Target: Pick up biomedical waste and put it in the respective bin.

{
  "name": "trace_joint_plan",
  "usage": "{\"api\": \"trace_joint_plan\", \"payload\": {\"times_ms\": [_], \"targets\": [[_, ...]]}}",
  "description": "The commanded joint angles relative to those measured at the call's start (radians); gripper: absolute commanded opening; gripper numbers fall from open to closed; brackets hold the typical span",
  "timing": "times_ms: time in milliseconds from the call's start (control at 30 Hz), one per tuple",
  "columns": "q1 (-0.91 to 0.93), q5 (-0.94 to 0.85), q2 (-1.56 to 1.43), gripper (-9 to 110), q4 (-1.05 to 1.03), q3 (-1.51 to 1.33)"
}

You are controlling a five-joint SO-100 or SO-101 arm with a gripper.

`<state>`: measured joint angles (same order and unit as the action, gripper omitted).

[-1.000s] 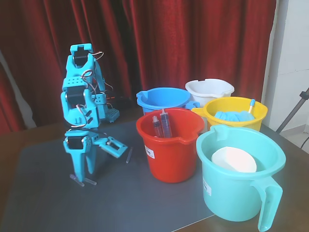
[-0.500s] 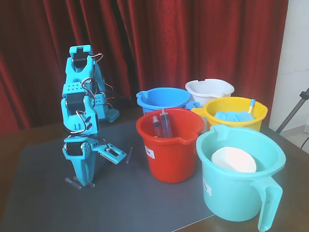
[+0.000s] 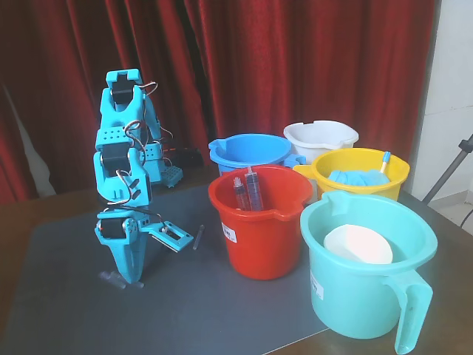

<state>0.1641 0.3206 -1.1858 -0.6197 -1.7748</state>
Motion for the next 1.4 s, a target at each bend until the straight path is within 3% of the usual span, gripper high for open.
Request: {"api": "trace_joint_plan", "payload": {"times_ms": [0,133,367,800,1367], "targets": [[0.032,0.061,-0.008,0,0.015,-0.012],[0.058,0.169,-0.005,0,0.014,-0.006],[0.054,0.120,-0.017,0,-0.002,0.048],[0.012,0.123,-0.006,11,-0.282,0.373],[-0.023,0.115,-0.018,12,-0.296,0.183]]}}
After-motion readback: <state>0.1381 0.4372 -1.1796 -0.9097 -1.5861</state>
